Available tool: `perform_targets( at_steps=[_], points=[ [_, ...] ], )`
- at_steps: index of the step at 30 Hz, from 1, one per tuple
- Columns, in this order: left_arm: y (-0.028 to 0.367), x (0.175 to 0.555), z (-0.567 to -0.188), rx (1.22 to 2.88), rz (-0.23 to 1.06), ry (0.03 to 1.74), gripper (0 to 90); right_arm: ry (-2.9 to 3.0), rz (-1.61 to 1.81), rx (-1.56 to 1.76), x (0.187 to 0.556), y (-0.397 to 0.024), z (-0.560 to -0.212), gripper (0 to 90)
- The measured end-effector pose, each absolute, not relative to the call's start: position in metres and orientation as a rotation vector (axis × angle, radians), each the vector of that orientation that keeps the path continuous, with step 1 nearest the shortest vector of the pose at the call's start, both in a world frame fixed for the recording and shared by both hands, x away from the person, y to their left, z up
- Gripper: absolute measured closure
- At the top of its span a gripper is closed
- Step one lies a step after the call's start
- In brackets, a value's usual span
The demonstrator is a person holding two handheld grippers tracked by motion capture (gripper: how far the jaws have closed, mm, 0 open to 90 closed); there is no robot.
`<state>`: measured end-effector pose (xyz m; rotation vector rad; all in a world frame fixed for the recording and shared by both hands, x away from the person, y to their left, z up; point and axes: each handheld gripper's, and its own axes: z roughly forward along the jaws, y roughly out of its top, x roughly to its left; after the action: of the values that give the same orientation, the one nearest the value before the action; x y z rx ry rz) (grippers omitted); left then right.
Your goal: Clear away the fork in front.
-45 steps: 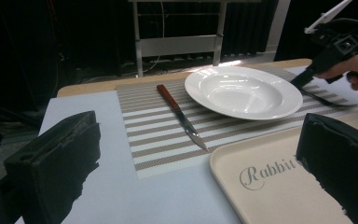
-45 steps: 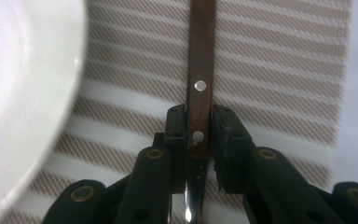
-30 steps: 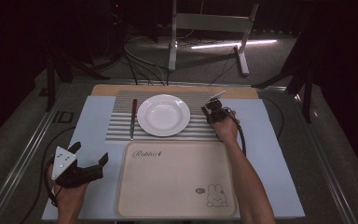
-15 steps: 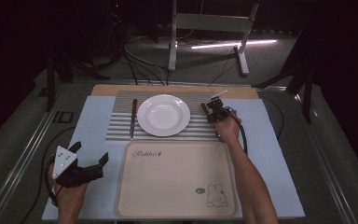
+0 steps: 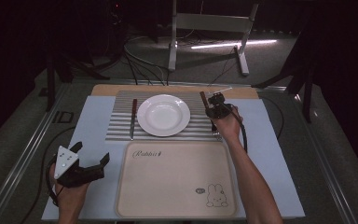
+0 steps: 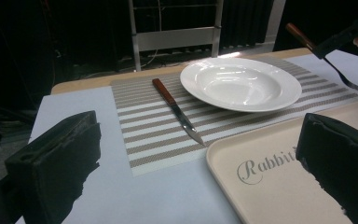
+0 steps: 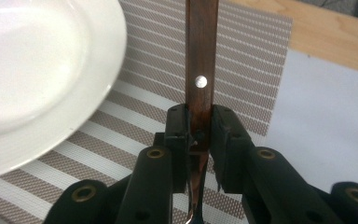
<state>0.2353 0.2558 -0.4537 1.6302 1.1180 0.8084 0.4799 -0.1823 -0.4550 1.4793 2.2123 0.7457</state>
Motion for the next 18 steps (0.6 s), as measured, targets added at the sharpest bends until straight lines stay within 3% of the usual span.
perform_targets(
  at_steps=[18],
  points=[
    [0.251,0.237,-0.454,1.653,0.81,1.112,0.6,2.213,0.896,1.377,0.452,-0.169,-0.426,78.2]
  ],
)
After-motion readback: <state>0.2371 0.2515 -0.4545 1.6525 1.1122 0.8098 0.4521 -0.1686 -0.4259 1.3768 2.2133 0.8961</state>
